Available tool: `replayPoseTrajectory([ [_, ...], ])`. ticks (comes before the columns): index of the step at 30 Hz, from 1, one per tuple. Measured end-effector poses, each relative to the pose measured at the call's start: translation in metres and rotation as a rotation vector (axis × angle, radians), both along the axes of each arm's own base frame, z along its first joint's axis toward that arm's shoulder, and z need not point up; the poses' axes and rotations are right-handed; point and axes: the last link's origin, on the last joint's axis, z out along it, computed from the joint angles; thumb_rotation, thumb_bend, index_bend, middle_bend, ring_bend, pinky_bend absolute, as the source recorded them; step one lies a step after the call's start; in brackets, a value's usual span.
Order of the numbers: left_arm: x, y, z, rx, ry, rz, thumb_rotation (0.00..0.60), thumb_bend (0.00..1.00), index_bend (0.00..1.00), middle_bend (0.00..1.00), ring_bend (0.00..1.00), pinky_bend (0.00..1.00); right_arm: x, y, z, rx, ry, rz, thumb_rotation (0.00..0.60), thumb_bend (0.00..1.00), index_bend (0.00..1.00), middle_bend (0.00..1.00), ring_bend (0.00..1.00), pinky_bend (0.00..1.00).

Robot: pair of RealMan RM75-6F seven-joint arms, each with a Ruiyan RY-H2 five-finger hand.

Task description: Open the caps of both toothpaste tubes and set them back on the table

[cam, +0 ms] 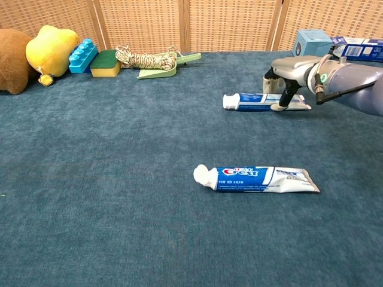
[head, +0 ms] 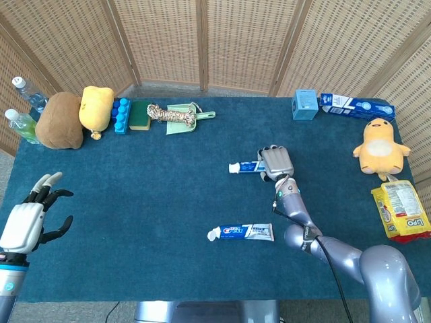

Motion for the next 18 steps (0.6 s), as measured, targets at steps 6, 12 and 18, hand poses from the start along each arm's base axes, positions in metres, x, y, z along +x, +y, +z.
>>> replayPoseTrajectory([
  [6,-0.0015,-0.0019,0.0008,0.002,-0.004,0.001,0.600,0.33,0.30,0.09,0.02,0.24,0.0032,-0.0005,0.0011,-0.013,-0.028,0.010,0.600,0.53,0.88,0.63,0.52,0.61],
  [12,-0.0007,-0.0032,0.0007,0.001,-0.008,-0.003,0.600,0.33,0.30,0.09,0.02,0.24,0.0031,0.0001,0.0044,-0.021,-0.077,0.016,0.600,0.58,0.94,0.71,0.62,0.74],
  [18,0.0018,-0.0026,0.0007,-0.001,-0.009,-0.011,0.600,0.33,0.30,0.11,0.04,0.25,-0.0010,0.0052,0.0098,-0.003,-0.174,-0.011,0.600,0.60,0.95,0.74,0.67,0.78],
])
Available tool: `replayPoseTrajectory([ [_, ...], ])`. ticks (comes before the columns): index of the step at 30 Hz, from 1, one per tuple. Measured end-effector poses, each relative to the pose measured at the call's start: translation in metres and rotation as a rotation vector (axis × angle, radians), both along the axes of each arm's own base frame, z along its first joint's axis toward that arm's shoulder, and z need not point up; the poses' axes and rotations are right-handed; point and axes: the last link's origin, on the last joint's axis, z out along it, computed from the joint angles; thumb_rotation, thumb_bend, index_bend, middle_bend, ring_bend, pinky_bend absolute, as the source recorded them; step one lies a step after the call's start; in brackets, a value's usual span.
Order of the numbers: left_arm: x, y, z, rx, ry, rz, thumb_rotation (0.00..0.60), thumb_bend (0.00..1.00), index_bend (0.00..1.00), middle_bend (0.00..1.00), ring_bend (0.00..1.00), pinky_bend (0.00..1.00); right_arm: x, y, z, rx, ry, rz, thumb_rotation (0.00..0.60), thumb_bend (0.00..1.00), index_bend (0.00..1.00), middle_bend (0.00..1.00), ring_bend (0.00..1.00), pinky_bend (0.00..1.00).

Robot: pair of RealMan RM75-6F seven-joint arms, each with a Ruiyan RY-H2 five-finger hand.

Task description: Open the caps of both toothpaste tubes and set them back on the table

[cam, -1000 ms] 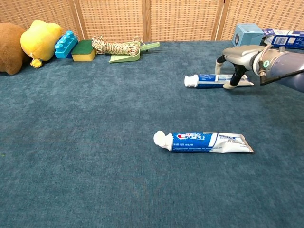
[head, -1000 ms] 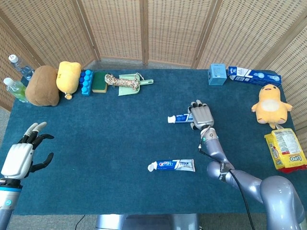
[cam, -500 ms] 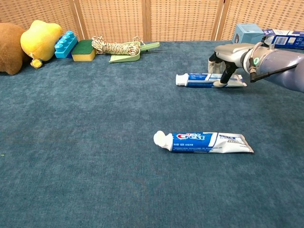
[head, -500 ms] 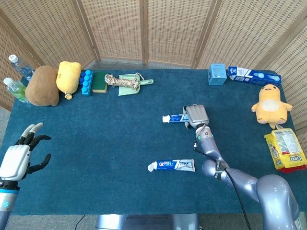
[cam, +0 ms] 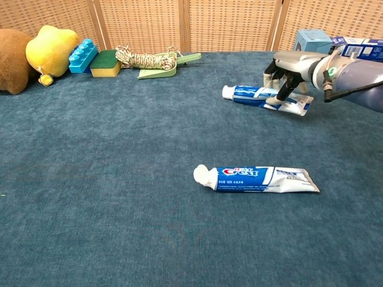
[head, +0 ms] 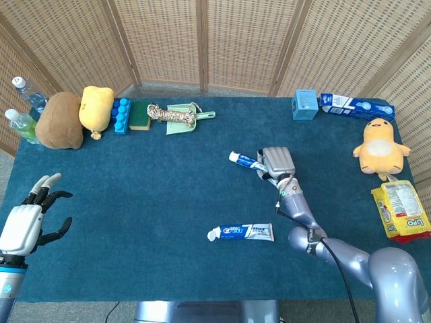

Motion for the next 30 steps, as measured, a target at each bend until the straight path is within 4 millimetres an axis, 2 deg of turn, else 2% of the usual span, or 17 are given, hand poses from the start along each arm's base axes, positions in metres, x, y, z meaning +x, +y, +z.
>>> replayPoseTrajectory([
  [9,0.013,0.009,-0.003,-0.015,-0.002,-0.044,0.600,0.33,0.30,0.16,0.11,0.26,-0.005,0.023,0.022,0.093,-0.276,-0.104,0.600,0.60,0.96,0.76,0.70,0.79],
  [17,0.031,0.024,-0.014,-0.063,-0.018,-0.100,0.600,0.33,0.30,0.17,0.13,0.28,-0.005,0.054,0.048,0.176,-0.451,-0.158,0.600,0.60,0.96,0.76,0.71,0.80],
  [30,0.082,0.066,-0.060,-0.197,-0.011,-0.239,0.600,0.33,0.28,0.14,0.13,0.28,0.008,0.109,0.065,0.277,-0.614,-0.169,0.600,0.60,0.95,0.77,0.72,0.81],
])
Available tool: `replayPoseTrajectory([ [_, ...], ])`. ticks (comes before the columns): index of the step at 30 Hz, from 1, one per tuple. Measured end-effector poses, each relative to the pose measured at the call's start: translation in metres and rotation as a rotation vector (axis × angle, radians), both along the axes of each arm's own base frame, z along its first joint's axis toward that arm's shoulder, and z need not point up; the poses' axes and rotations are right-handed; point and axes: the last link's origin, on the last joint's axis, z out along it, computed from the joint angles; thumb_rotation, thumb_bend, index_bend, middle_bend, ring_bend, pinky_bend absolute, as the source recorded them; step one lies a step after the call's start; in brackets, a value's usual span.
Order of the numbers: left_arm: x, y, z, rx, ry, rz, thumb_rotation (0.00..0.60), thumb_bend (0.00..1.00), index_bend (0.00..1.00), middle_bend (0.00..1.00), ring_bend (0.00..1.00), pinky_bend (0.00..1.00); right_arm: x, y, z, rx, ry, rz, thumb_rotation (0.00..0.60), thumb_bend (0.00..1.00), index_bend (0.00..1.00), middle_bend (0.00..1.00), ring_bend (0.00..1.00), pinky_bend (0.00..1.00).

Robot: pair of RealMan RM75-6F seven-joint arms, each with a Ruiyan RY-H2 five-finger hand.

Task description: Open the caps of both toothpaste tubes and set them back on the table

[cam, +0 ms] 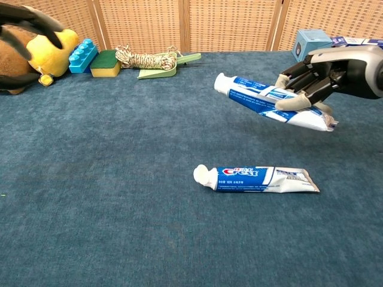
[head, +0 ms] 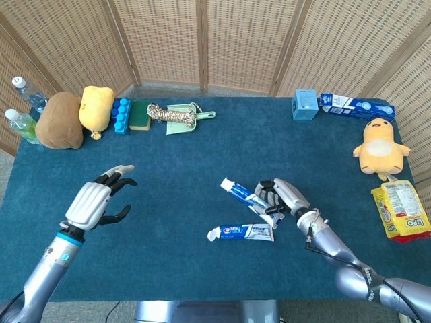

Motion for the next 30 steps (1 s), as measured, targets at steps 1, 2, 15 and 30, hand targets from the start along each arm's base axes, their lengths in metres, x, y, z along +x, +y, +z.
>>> replayPoseTrajectory([
  [1,0.003,0.002,-0.003,-0.008,0.000,-0.003,0.600,0.34,0.28,0.13,0.12,0.28,0.001,0.003,0.001,0.000,-0.004,0.004,0.600,0.60,0.95,0.77,0.72,0.81],
  [2,0.005,0.004,-0.005,-0.015,0.000,-0.006,0.600,0.33,0.28,0.13,0.12,0.28,0.001,0.006,0.001,-0.001,-0.005,0.007,0.600,0.60,0.95,0.77,0.72,0.81],
  [15,0.041,0.016,-0.038,-0.098,-0.005,-0.089,0.600,0.33,0.28,0.12,0.09,0.30,0.016,0.028,-0.004,0.042,-0.055,0.045,0.600,0.60,0.95,0.77,0.72,0.81],
  [30,0.062,0.016,-0.065,-0.154,0.002,-0.152,0.600,0.33,0.25,0.10,0.07,0.28,0.047,0.041,-0.015,0.103,-0.117,0.112,0.600,0.60,0.95,0.77,0.72,0.81],
])
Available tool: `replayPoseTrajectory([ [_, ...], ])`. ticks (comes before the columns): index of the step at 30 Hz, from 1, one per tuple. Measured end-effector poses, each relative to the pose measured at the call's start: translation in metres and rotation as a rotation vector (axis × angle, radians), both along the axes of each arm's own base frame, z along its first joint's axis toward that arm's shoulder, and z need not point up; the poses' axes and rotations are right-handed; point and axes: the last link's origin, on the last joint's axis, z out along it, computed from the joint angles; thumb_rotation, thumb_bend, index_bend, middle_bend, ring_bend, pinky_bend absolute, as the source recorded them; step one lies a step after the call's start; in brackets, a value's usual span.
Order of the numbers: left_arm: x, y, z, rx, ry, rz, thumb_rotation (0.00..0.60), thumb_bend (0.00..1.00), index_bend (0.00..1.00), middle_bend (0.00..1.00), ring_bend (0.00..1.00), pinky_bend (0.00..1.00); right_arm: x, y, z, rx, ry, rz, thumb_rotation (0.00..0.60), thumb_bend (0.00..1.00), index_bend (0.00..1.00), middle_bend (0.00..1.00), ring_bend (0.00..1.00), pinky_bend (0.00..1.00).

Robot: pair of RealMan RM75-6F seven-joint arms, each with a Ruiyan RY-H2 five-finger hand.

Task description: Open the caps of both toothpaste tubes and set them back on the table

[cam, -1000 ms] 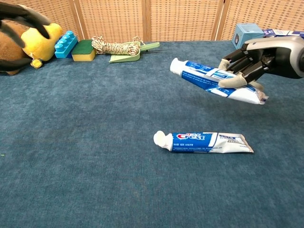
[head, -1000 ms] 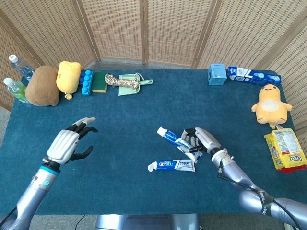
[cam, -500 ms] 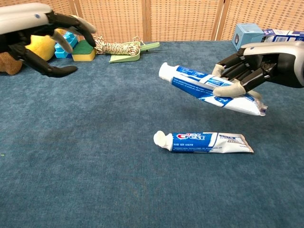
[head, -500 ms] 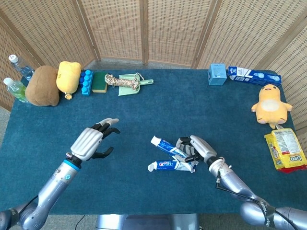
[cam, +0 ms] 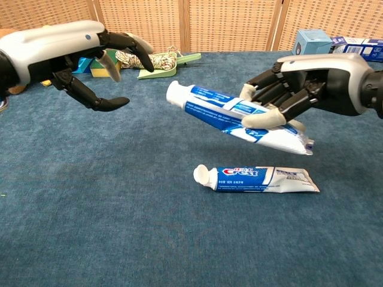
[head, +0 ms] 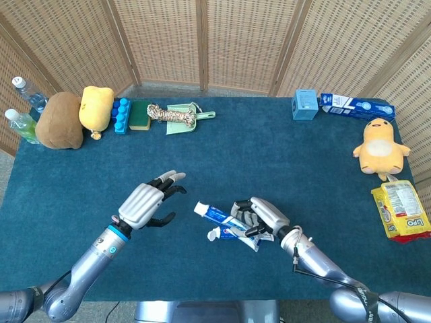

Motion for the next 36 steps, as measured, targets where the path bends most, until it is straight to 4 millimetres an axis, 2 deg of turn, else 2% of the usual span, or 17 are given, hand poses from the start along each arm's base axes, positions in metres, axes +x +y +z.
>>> replayPoseTrajectory([
  [14,0.009,-0.003,-0.010,-0.027,-0.024,-0.023,0.600,0.33,0.24,0.10,0.07,0.28,0.015,0.005,-0.009,0.037,-0.012,0.024,0.600,0.60,0.95,0.77,0.72,0.81],
  [24,0.016,-0.006,-0.017,-0.041,-0.039,-0.038,0.600,0.33,0.32,0.11,0.07,0.29,0.019,0.006,-0.012,0.053,-0.025,0.022,0.600,0.60,0.95,0.77,0.72,0.81],
  [30,0.017,-0.006,-0.019,-0.040,-0.041,-0.036,0.600,0.33,0.37,0.12,0.07,0.25,0.018,0.007,-0.012,0.066,-0.030,0.012,0.600,0.60,0.95,0.77,0.72,0.81],
  [36,0.018,-0.005,-0.021,-0.043,-0.043,-0.038,0.600,0.33,0.41,0.13,0.07,0.27,0.016,0.008,-0.011,0.084,-0.039,0.000,0.600,0.60,0.95,0.77,0.72,0.81],
])
